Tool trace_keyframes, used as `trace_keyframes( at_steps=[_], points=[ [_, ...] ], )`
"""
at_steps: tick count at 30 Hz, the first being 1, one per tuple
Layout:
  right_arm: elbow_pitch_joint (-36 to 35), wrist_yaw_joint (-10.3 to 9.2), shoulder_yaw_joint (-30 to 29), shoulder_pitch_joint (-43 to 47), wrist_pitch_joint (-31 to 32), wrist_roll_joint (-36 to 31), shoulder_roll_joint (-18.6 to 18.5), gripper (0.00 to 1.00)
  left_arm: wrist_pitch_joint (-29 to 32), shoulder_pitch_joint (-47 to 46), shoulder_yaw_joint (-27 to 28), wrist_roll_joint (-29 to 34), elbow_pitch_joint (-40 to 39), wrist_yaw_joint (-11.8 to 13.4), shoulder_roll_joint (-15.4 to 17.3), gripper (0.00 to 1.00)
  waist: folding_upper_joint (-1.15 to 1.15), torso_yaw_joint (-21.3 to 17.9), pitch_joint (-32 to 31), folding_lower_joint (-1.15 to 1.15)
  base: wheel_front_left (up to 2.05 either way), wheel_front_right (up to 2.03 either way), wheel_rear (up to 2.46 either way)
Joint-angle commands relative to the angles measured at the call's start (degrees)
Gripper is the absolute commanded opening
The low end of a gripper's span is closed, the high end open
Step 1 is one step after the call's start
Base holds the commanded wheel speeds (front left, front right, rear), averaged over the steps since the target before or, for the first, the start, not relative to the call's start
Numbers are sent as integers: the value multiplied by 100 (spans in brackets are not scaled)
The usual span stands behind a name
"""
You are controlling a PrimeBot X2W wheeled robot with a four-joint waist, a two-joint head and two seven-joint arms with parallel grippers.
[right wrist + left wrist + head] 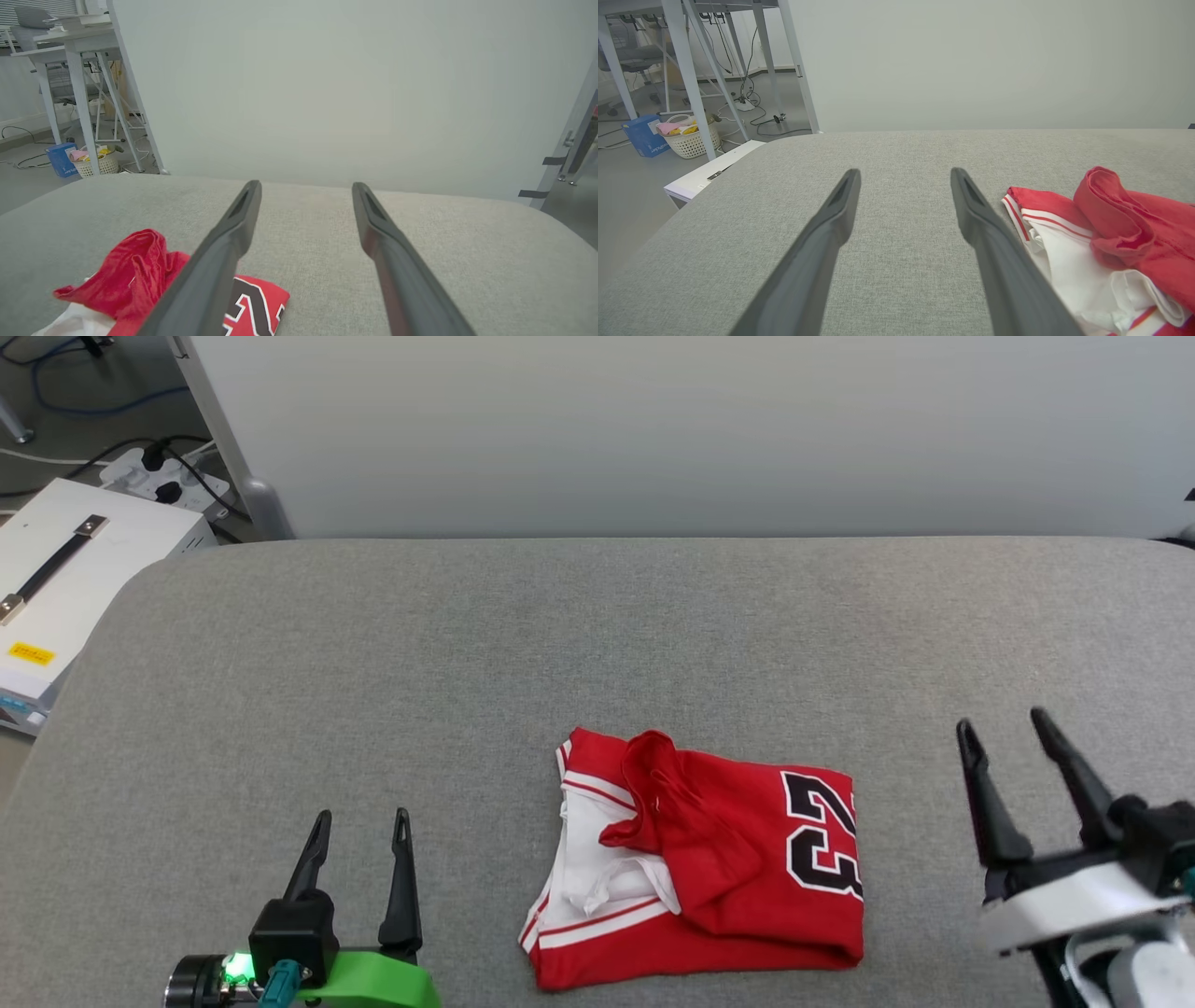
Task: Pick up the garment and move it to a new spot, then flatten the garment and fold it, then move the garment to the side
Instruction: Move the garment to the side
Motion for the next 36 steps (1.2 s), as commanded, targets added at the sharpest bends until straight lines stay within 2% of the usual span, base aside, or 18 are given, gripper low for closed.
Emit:
trace_keyframes(
  at_steps=[1,7,13,19,26,30,31,36],
  points=[
    [-92,-4,48,-300,-51,-36,-180,100,-34,-18,-4,-5,-10,23,-24,100,0,28,33,0,0,0,0],
    [-246,-4,348,-1344,319,162,-935,100,-34,-130,-29,-7,-3,13,-31,100,0,118,172,0,0,0,0],
    [-128,-4,1069,-1987,1971,751,-1647,100,-34,-244,-47,-25,8,10,-42,100,0,213,361,0,0,0,0],
    [191,-4,1456,-2004,3709,1829,-2105,100,-34,-390,-102,-32,36,2,-56,100,0,330,537,0,0,0,0],
    [463,-4,1546,-1493,4978,2899,-2092,100,-34,-566,-190,-56,36,4,-74,100,0,475,790,0,0,0,0],
    [594,-4,1505,-1381,5206,3216,-1873,100,-34,-680,-232,-70,29,9,-82,100,0,549,996,0,0,0,0],
    [710,-4,1538,-1416,5216,3274,-1689,100,-34,-805,-279,-77,33,2,-88,100,0,618,1178,0,0,0,0],
    [1182,-4,1697,-1485,5292,3367,-1390,100,-34,-994,-330,-87,68,-3,-94,100,0,717,1400,0,0,0,0]
  ],
)
